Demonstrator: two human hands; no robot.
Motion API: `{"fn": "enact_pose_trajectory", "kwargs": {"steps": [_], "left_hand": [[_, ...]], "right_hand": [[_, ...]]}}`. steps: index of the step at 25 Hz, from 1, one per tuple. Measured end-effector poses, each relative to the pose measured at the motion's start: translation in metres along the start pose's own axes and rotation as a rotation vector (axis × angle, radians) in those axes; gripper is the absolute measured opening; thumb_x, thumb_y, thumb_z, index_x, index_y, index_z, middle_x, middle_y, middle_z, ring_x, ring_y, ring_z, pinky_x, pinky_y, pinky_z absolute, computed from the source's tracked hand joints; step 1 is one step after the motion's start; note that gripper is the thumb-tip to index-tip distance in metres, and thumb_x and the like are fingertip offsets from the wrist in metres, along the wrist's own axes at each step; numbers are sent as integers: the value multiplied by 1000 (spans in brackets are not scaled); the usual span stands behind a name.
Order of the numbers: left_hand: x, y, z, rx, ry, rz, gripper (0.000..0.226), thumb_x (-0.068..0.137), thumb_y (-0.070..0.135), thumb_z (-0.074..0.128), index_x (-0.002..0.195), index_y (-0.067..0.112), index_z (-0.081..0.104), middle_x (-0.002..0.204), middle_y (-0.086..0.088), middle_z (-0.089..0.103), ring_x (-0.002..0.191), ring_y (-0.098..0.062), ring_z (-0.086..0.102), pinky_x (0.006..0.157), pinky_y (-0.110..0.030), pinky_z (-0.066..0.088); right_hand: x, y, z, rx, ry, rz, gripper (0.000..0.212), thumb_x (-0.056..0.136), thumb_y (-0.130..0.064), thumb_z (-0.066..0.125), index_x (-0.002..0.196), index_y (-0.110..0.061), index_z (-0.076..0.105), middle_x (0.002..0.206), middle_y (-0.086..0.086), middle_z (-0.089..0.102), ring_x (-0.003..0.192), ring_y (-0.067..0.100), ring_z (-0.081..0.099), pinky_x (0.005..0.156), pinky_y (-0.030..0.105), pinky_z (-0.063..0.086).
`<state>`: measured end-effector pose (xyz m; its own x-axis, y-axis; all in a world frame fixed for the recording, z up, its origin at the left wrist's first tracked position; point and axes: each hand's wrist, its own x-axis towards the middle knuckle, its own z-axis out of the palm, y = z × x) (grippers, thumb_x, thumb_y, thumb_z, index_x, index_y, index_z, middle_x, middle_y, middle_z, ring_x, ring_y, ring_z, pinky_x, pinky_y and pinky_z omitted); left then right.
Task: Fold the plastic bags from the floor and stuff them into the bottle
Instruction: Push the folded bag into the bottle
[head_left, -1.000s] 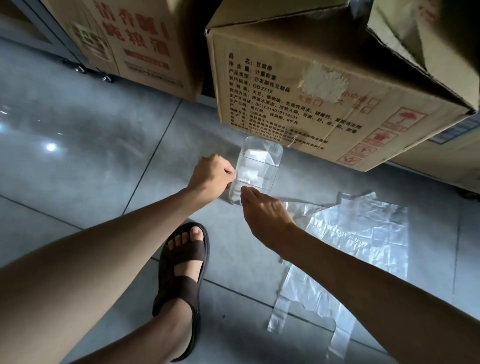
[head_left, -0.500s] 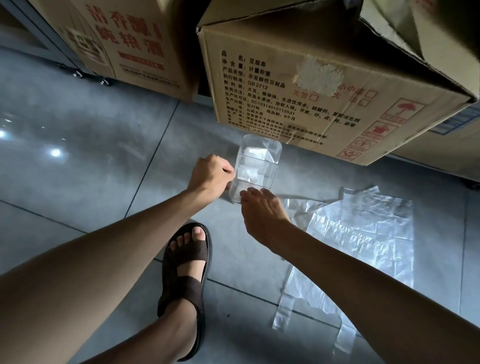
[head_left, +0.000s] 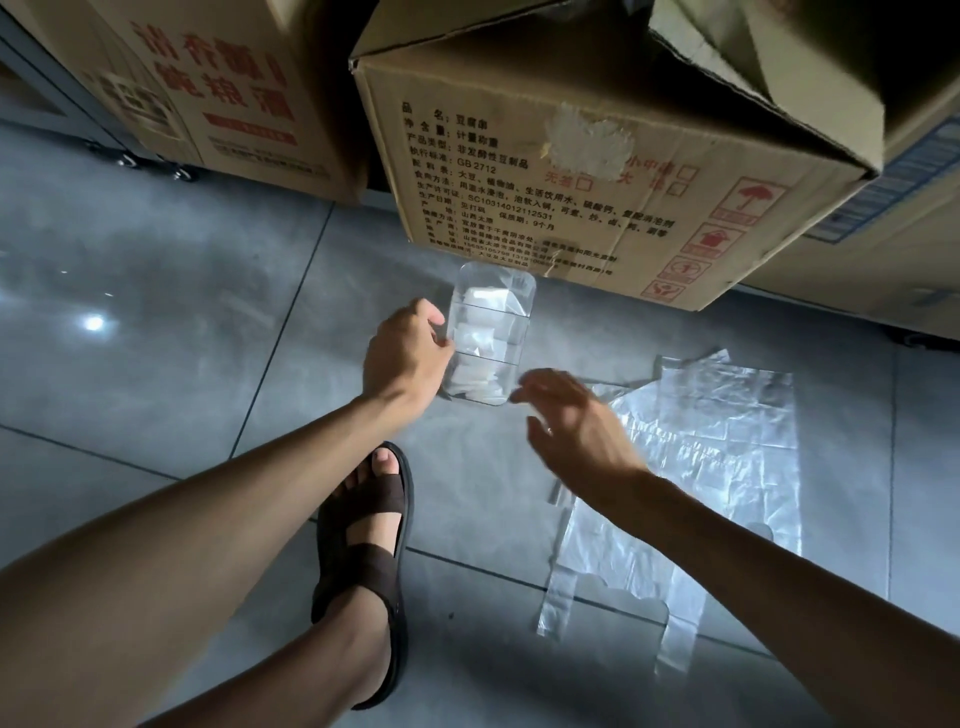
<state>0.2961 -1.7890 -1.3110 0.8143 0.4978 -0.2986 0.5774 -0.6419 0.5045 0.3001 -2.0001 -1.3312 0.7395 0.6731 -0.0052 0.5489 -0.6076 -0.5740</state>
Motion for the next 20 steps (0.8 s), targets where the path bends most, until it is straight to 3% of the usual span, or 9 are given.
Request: {"fn": "enact_pose_trajectory", "kwargs": {"steps": [3,7,9,12,16,20], "left_hand": [[-16,22,-5,36,74,142,18,90,12,59,106,17,61,98,5,60,88,-18,56,73,-26,39],[-38,51,3,-25,-266,233,14,87,12,60,95,23,64,87,11,65,73,-13,60,67,-23,44],[-45,58,10,-40,-430,252,11,88,15,61,93,24,64,89,7,67,66,-11,62,63,-22,47],[-51,65,14,-62,-524,248,9,89,15,62,95,21,67,84,8,65,60,-12,64,51,-14,42],[-53,70,15,-60,-551,203,11,89,15,61,98,17,68,83,6,65,63,-14,66,59,-23,48],[-53,67,18,-67,-588,148,12,90,16,60,100,16,68,88,3,67,64,-15,66,61,-27,51]], "right_hand": [[-53,61,-25,-66,76,327,31,78,-7,77,108,-10,68,111,8,66,101,29,62,80,34,50],[-98,124,-36,-225,-126,619,58,72,-18,86,124,-7,62,119,16,61,112,38,57,89,44,47],[-102,134,-34,-244,-167,638,59,72,-20,86,124,-9,61,117,15,61,111,35,56,90,42,45],[-105,138,-29,-275,-163,633,55,71,-21,87,118,-10,62,110,13,63,107,33,54,87,40,41],[-110,148,-24,-279,-88,622,53,64,-26,91,107,-10,65,105,13,58,101,33,52,82,41,43],[-113,149,-20,-276,-45,574,45,65,-30,90,94,-12,61,90,9,65,89,32,57,79,39,41]]}}
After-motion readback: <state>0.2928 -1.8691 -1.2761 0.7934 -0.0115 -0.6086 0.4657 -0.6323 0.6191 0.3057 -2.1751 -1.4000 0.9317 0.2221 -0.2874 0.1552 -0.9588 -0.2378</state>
